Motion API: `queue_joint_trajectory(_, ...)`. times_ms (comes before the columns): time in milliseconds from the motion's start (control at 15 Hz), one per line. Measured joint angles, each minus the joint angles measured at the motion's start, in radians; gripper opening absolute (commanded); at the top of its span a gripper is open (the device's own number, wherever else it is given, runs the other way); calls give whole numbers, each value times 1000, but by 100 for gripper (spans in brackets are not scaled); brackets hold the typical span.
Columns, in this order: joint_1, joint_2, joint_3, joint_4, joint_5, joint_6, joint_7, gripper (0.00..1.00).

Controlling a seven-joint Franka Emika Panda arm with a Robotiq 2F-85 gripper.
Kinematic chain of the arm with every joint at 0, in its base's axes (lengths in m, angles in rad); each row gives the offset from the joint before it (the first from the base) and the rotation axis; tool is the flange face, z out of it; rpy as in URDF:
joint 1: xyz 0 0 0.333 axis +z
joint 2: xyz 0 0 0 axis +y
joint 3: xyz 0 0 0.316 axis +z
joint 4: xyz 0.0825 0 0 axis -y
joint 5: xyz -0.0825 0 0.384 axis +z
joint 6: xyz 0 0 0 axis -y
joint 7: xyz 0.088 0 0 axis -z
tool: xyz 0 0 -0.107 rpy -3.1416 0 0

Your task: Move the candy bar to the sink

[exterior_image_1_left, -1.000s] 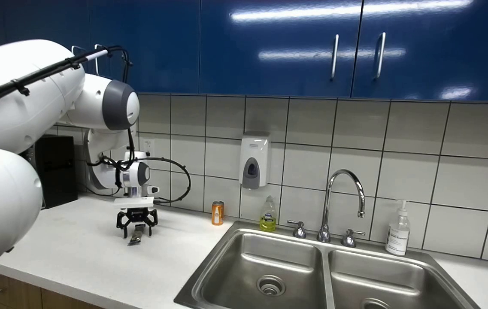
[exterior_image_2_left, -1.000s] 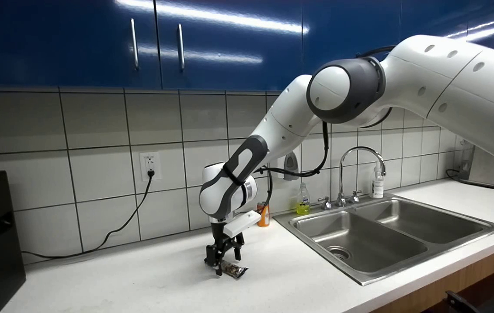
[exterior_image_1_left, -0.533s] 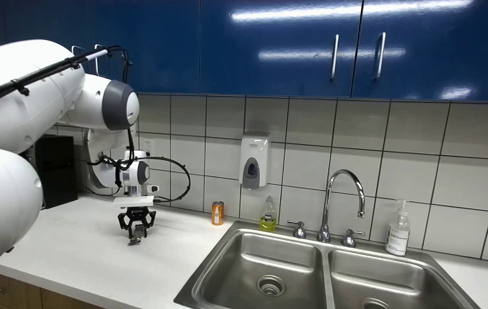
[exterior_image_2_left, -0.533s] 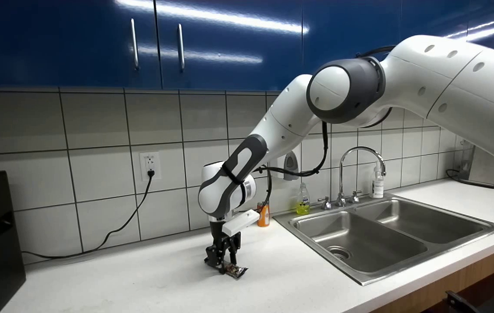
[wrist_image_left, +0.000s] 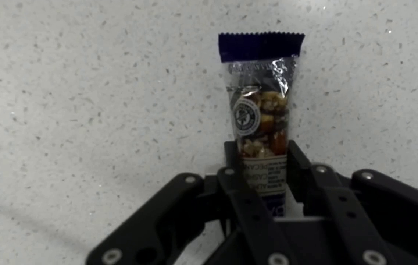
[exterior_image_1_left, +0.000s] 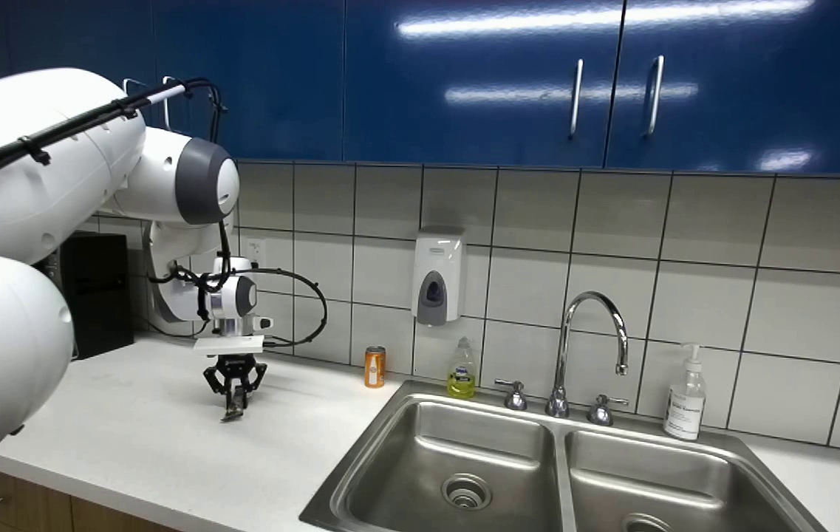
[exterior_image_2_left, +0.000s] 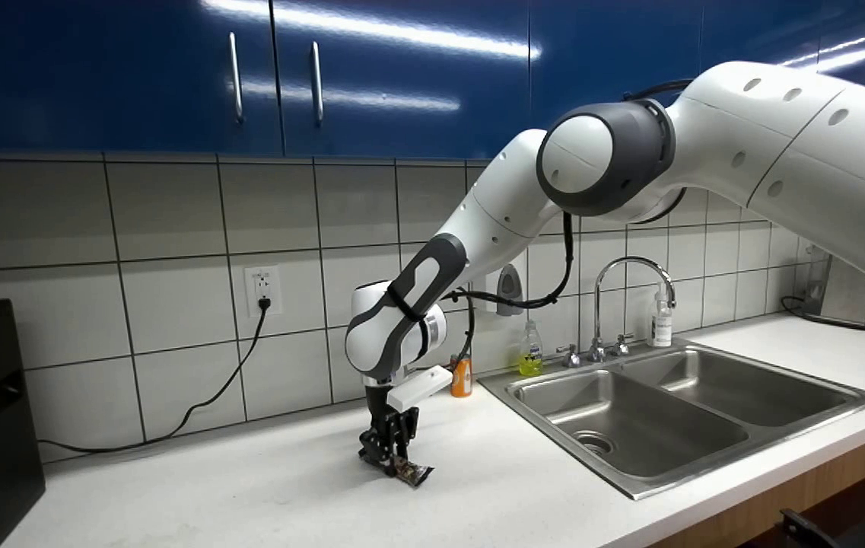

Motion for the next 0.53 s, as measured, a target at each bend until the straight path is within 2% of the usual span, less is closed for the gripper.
queue_joint_trajectory(533, 0, -20, -1, -4, 0, 8, 3, 8)
